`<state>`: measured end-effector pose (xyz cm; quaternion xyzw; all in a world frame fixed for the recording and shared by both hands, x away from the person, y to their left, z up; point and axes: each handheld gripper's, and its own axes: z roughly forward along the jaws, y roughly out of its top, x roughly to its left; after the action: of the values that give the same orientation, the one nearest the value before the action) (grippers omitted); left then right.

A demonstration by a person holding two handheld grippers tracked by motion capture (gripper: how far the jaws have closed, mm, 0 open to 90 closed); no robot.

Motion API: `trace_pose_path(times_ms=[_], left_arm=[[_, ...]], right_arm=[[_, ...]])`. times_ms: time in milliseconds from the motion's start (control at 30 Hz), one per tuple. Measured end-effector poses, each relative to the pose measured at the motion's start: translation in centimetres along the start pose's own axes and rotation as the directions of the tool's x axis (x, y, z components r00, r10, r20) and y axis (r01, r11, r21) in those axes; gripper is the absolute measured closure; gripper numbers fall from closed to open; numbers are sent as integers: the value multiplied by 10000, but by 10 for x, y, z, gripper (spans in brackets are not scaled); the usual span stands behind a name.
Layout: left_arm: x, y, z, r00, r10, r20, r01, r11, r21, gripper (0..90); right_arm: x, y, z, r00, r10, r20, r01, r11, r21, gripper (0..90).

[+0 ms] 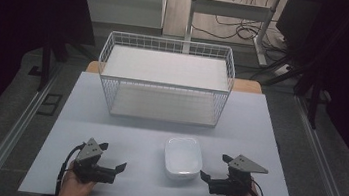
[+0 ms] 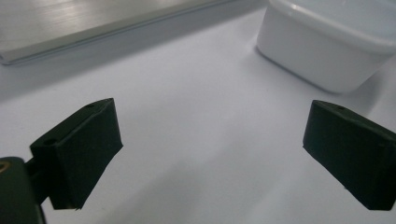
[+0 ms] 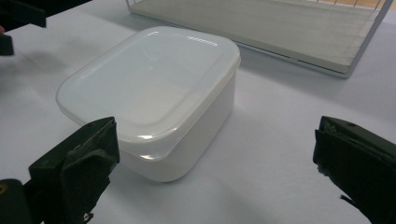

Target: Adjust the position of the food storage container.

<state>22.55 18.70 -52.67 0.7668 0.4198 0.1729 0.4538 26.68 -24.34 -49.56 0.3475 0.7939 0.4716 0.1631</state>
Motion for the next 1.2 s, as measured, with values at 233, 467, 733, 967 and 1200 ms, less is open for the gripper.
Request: trace_pose_path(times_ms=[233, 467, 733, 967, 1200], left_arm=[[-1, 0, 1, 9997, 91, 236, -95, 9998, 154, 36], [1, -1, 0, 9998, -50, 180, 47, 9999, 156, 29], [1, -2, 0, 9998, 53, 184, -55, 9999, 93, 20], [0, -2, 1, 9992, 337, 234, -332, 9992, -218, 13], [0, -2, 1, 9993, 205, 328, -200, 9996, -175, 17]], right_arm=[[-1, 1, 2, 9998, 179, -63, -177, 9992, 366, 8], [-3, 3, 3, 9996, 258, -127, -249, 9976, 651, 16], [-7, 10, 4, 9995, 291, -146, -274, 9937, 1086, 149], [-17, 21, 3, 9995, 282, -114, -270, 9949, 971, 505], [-22, 38, 15, 9998, 71, -203, -45, 9921, 1251, 888]])
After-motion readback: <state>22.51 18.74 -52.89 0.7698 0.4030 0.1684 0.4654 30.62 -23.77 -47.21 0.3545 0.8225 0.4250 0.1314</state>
